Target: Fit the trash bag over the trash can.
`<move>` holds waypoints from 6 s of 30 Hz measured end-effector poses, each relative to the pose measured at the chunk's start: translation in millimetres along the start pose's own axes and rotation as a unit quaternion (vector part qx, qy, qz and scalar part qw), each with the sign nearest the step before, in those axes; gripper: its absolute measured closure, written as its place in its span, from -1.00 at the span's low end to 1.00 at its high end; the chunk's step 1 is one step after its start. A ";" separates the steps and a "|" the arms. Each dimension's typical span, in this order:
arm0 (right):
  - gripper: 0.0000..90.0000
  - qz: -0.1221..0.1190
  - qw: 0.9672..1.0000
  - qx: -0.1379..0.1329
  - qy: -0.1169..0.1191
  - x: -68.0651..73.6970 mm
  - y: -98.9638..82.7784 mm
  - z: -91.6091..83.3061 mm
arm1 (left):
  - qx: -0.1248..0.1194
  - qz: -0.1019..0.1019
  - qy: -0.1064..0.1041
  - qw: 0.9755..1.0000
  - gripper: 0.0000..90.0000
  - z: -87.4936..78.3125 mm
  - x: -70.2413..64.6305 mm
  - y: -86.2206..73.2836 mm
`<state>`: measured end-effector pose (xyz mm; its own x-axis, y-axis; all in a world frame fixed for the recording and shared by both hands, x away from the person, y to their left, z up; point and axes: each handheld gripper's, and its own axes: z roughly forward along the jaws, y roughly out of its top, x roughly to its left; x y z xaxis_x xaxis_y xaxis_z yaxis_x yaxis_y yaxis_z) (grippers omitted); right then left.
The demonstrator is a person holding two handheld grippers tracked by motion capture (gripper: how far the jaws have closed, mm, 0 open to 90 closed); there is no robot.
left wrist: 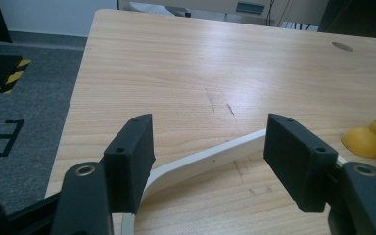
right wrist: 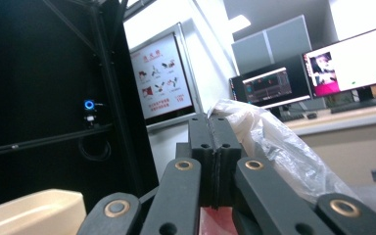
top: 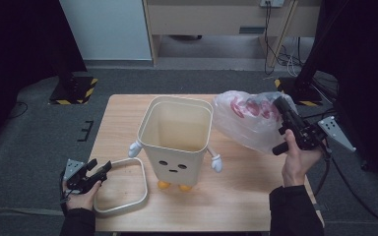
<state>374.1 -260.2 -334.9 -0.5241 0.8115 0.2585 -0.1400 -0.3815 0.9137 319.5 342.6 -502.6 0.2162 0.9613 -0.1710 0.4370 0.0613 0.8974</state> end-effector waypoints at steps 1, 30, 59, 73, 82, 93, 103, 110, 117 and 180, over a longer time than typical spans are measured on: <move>1.00 -0.005 1.000 -0.003 0.003 2.2 2.1 2.8 | 0.000 0.000 0.000 1.000 -0.22 -0.1 0.0 0.0; 1.00 -0.019 0.993 -0.082 0.078 56.8 80.9 44.9 | 0.001 0.001 -0.002 1.000 -0.22 0.8 -0.2 -0.4; 1.00 -0.019 0.990 -0.011 0.141 98.0 58.7 69.2 | -0.017 -0.002 -0.003 1.000 -0.21 -3.1 -1.7 4.7; 1.00 -0.023 0.985 0.051 0.165 110.8 28.5 84.2 | -0.070 0.004 -0.024 0.997 -0.21 -17.7 -16.6 26.9; 1.00 -0.035 0.980 0.093 0.174 111.1 18.4 87.3 | -0.131 0.013 -0.061 0.989 -0.19 -39.8 -41.1 56.2; 1.00 -0.036 0.978 0.105 0.178 111.2 18.2 86.7 | -0.188 0.025 -0.110 0.976 -0.13 -72.8 -83.4 94.5; 1.00 -0.034 0.978 0.104 0.179 113.0 17.6 85.4 | -0.210 0.052 -0.146 0.965 -0.10 -81.4 -120.0 120.7; 1.00 -0.035 0.978 0.103 0.180 114.7 16.8 84.3 | -0.206 0.061 -0.161 0.963 -0.08 -84.2 -150.6 139.7; 1.00 -0.035 0.977 0.102 0.183 116.2 16.6 82.8 | -0.203 0.072 -0.178 0.960 -0.09 -76.2 -188.8 153.5; 1.00 -0.018 0.959 0.128 0.251 128.2 17.2 65.8 | -0.150 0.117 -0.204 0.960 0.30 -18.0 -308.0 185.8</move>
<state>359.8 -133.6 -265.4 -0.8706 0.4818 0.0996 0.0110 -0.1834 0.9830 318.4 62.8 -275.9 0.6278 0.7773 -0.0412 0.0776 -0.0098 0.9969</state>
